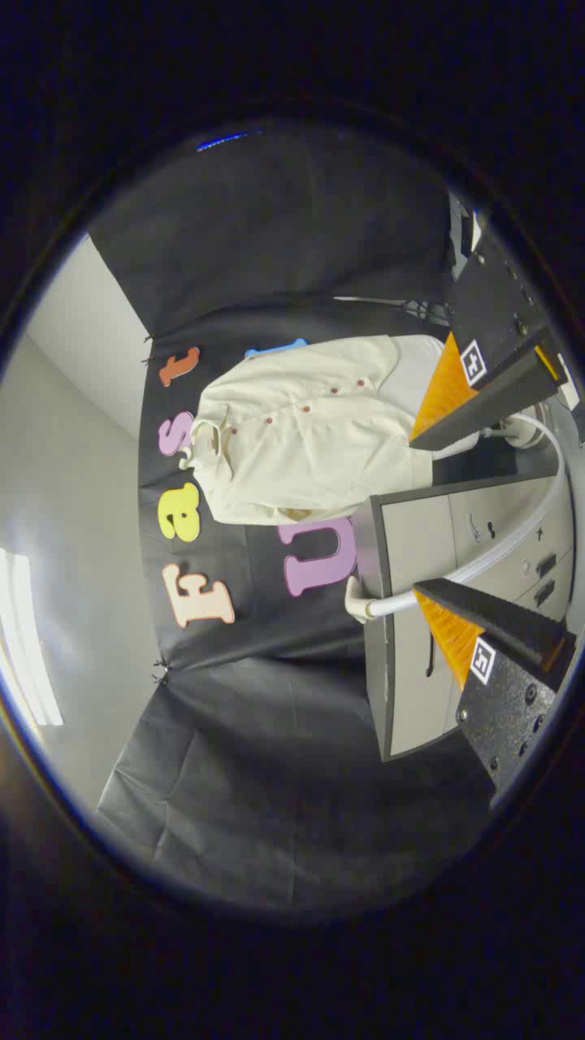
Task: Iron the clothes twice with a garment steamer, once on the left side and once on the right side.
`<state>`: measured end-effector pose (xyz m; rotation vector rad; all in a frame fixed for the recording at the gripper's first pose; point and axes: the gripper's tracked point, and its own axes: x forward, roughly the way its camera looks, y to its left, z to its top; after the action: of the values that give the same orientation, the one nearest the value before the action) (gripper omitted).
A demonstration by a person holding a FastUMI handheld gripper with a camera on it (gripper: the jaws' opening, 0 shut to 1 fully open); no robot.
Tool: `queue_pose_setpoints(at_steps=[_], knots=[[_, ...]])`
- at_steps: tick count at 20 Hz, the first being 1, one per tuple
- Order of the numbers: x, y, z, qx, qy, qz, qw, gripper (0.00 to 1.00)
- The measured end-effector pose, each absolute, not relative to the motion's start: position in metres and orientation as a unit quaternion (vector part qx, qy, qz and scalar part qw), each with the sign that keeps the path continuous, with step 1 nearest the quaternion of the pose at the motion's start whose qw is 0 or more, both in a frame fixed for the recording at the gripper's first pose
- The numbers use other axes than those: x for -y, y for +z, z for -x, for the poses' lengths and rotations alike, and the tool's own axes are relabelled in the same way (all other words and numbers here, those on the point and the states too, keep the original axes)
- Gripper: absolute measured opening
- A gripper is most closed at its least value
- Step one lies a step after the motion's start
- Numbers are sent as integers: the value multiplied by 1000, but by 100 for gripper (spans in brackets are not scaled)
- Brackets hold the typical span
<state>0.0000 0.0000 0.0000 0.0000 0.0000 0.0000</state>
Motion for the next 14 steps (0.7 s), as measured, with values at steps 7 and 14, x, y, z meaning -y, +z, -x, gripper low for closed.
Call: queue_pose_setpoints(at_steps=[7,14], knots=[[-4,-2,-18,-11,3,20,1000,96],[-12,-5,-33,-24,17,28,999,96]])
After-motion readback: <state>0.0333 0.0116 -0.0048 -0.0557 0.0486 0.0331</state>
